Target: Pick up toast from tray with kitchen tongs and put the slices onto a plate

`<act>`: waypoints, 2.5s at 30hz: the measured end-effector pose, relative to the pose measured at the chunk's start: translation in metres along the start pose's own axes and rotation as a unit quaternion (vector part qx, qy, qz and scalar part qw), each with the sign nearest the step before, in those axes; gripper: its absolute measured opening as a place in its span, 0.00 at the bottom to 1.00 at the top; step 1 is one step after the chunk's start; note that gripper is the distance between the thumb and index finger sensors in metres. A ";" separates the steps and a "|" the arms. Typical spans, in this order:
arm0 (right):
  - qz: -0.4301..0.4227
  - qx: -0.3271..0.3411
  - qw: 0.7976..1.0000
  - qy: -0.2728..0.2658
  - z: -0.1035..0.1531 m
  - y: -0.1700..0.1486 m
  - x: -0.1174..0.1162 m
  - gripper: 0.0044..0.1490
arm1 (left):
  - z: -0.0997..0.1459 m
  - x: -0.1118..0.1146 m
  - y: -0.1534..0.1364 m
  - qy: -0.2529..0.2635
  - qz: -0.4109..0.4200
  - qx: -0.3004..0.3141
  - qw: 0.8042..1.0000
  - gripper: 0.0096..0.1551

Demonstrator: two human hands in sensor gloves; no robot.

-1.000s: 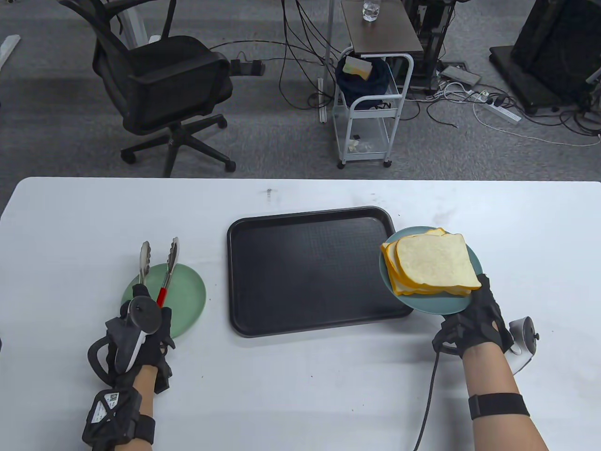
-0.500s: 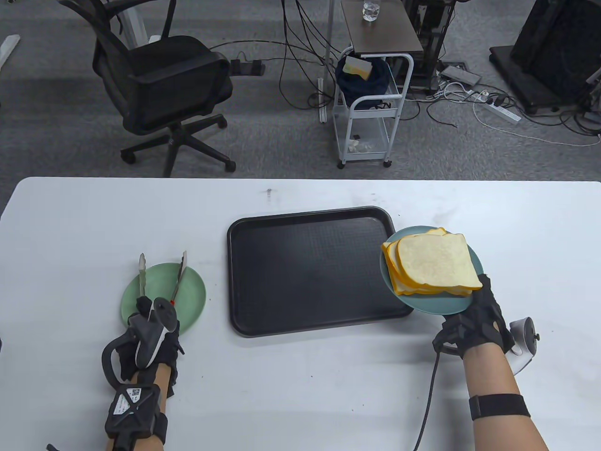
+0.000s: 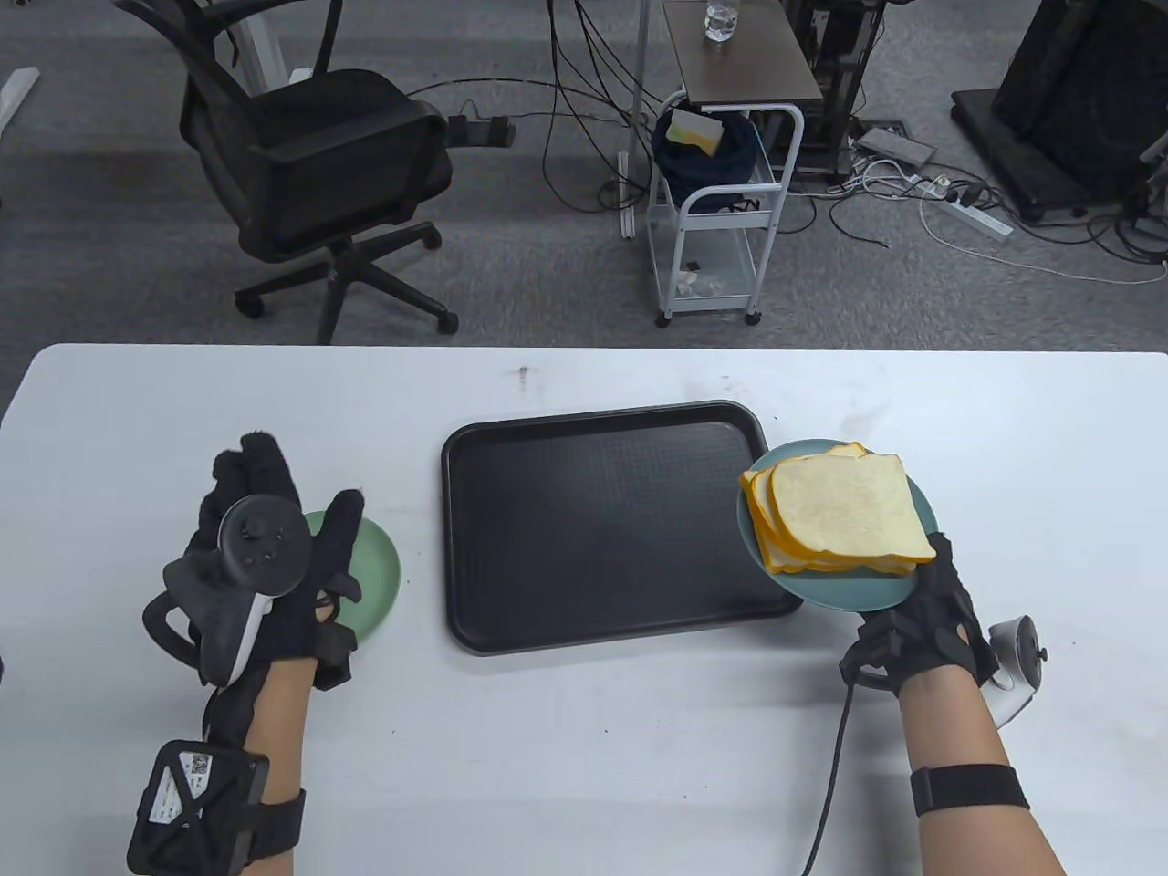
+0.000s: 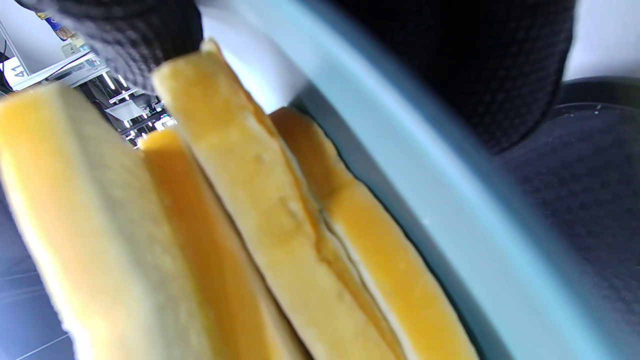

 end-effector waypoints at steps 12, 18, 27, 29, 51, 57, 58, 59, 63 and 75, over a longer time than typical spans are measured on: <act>0.002 0.006 1.000 0.012 0.006 0.000 -0.004 0.33 | 0.040 0.086 0.085 -0.027 -0.025 0.115 0.993 0.47; 0.008 0.005 1.000 0.013 0.006 -0.003 -0.005 0.32 | 0.052 0.155 0.070 -0.080 -0.038 0.099 0.991 0.42; 0.018 0.016 1.000 -0.001 0.008 0.003 -0.019 0.31 | 0.056 0.174 0.053 -0.093 -0.062 0.102 0.988 0.41; 0.014 0.023 1.000 -0.011 0.004 0.014 -0.027 0.32 | 0.056 0.172 0.050 -0.094 -0.055 0.098 0.989 0.42; 0.036 -0.080 0.971 -0.220 -0.093 0.025 0.003 0.32 | 0.057 0.168 0.045 -0.096 -0.034 0.094 0.990 0.42; 0.032 -0.103 0.967 -0.230 -0.099 0.018 0.015 0.33 | 0.058 0.169 0.045 -0.099 -0.036 0.094 0.990 0.41; 0.031 -0.105 0.967 -0.230 -0.100 0.018 0.016 0.33 | 0.058 0.169 0.045 -0.099 -0.037 0.094 0.990 0.41; 0.032 -0.109 0.967 -0.227 -0.100 0.017 0.018 0.33 | 0.058 0.169 0.045 -0.100 -0.037 0.094 0.990 0.42; 0.013 -0.109 0.973 -0.201 -0.098 0.016 0.023 0.35 | 0.059 0.168 0.046 -0.101 -0.035 0.095 0.990 0.42; 0.072 -0.067 0.986 -0.135 -0.040 0.038 0.034 0.51 | 0.062 0.170 0.050 -0.114 -0.026 0.107 0.987 0.42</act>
Point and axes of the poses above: the tracker on the back of each hand, its own y axis roughly to the thumb side, its own z axis roughly from the fingertips to the wrist, x = y × z, the point moved 1 cm from there along -z, roughly from the wrist to the fingertips, and after that the axes turned 13 degrees about -y, right-handed, at the moved point
